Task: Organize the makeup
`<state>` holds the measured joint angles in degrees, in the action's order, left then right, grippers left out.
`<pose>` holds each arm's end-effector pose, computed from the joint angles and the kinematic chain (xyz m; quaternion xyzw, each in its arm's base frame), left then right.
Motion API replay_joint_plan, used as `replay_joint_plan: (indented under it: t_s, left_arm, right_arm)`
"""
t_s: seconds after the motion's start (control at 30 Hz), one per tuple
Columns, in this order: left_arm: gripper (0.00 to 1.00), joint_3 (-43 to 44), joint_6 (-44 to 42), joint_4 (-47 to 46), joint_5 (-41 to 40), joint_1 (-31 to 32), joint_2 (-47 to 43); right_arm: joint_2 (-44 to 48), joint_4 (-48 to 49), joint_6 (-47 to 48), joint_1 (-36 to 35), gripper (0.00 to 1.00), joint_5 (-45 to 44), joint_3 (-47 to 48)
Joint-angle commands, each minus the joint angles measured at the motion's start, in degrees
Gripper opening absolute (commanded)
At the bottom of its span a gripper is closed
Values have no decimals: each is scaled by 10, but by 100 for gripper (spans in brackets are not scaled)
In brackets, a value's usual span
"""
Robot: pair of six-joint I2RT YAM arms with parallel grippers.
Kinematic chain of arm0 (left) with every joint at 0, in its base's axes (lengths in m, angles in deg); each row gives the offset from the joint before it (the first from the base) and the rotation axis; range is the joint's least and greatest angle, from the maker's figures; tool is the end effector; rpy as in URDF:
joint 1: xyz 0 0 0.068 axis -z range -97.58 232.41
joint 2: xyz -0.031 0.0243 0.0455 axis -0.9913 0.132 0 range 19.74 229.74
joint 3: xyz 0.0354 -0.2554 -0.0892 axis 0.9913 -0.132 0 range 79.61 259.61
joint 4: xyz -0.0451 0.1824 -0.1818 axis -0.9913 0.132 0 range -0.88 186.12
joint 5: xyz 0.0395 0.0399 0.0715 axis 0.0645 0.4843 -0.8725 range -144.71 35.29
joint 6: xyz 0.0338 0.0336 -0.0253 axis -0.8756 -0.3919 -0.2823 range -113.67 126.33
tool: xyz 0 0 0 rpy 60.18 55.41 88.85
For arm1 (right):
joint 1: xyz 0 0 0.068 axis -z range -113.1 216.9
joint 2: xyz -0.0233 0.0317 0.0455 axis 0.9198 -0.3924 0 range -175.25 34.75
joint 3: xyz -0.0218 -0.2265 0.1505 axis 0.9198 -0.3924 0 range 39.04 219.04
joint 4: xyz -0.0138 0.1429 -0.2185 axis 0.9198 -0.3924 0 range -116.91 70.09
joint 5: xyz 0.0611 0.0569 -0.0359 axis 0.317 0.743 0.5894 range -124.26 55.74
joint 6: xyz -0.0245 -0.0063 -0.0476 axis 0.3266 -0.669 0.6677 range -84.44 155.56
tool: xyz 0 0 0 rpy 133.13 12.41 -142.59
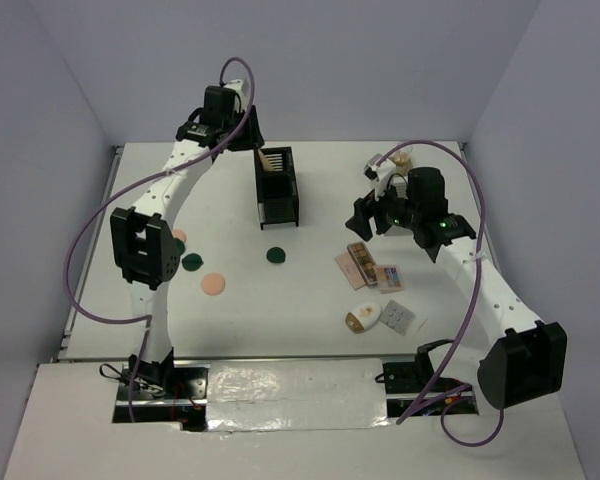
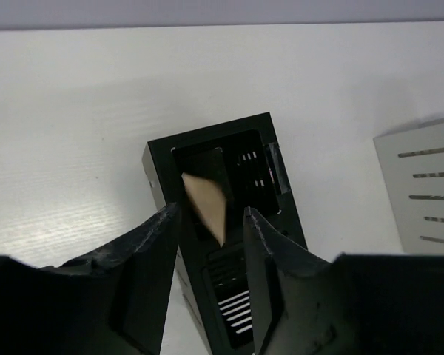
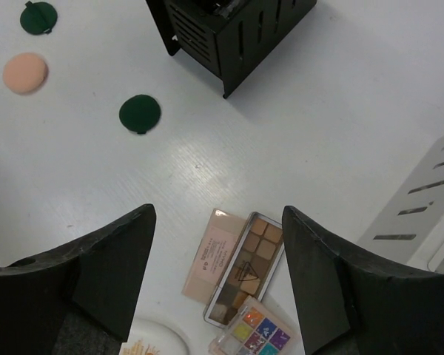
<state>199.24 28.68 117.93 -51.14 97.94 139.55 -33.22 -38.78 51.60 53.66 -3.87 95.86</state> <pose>0.4737 -0.1338 0.3487 -0.0355 0.8606 -0.1901 0.4712 0.2525 0.0778 0.3174 -0.3379 0.7757 0.2152 0.4877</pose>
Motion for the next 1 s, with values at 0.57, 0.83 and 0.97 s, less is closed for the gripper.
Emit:
replay_joint_plan:
  t_s: [0.57,0.83,0.97]
  left_arm:
    - [9,-180,-21,-100,-2,-7,-266]
    - [85,-479,16,-126,-4,-23,-518]
    - [99,-582,24,-121,-4,-38,-605]
  right_arm:
    - [-6,-35,33,21,98,-1,16]
    - [-47,-96,22,26,64,-1,58]
    - [-85,-153,29,30,64,-32,78]
